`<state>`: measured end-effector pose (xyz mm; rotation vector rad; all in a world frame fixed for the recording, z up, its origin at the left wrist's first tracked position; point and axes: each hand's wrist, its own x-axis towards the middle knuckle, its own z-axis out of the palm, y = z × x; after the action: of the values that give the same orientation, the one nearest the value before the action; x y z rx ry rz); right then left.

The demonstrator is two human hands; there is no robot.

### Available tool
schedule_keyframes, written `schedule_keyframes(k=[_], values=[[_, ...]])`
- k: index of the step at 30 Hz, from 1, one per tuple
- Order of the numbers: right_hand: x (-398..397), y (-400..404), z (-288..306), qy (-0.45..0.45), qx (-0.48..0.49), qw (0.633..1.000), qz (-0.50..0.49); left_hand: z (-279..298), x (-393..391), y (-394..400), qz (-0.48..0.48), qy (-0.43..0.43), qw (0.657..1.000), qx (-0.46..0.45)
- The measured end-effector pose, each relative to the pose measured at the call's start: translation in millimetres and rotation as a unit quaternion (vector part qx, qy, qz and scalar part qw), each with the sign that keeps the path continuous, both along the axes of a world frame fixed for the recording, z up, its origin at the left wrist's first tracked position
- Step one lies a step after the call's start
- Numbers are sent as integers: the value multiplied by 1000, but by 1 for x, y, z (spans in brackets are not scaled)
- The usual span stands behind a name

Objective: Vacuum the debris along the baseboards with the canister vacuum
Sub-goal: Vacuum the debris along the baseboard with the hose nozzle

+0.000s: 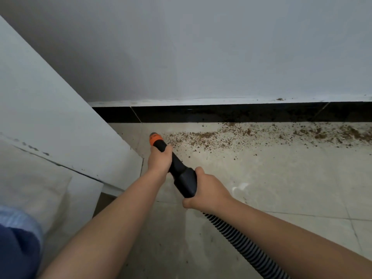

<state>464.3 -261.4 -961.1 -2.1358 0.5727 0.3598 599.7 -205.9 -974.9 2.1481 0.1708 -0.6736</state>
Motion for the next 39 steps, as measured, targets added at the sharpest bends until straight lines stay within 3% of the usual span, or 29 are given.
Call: schedule_keyframes(k=[16, 23, 39], values=[[-20, -24, 4, 14, -8, 999, -35, 7, -21, -27, -34, 39, 998, -45], [-38, -25, 8, 15, 2, 1000, -25, 9, -43, -27, -23, 29, 999, -7], [-51, -35, 5, 10, -3, 998, -54, 9, -50, -39, -66, 50, 996, -27]])
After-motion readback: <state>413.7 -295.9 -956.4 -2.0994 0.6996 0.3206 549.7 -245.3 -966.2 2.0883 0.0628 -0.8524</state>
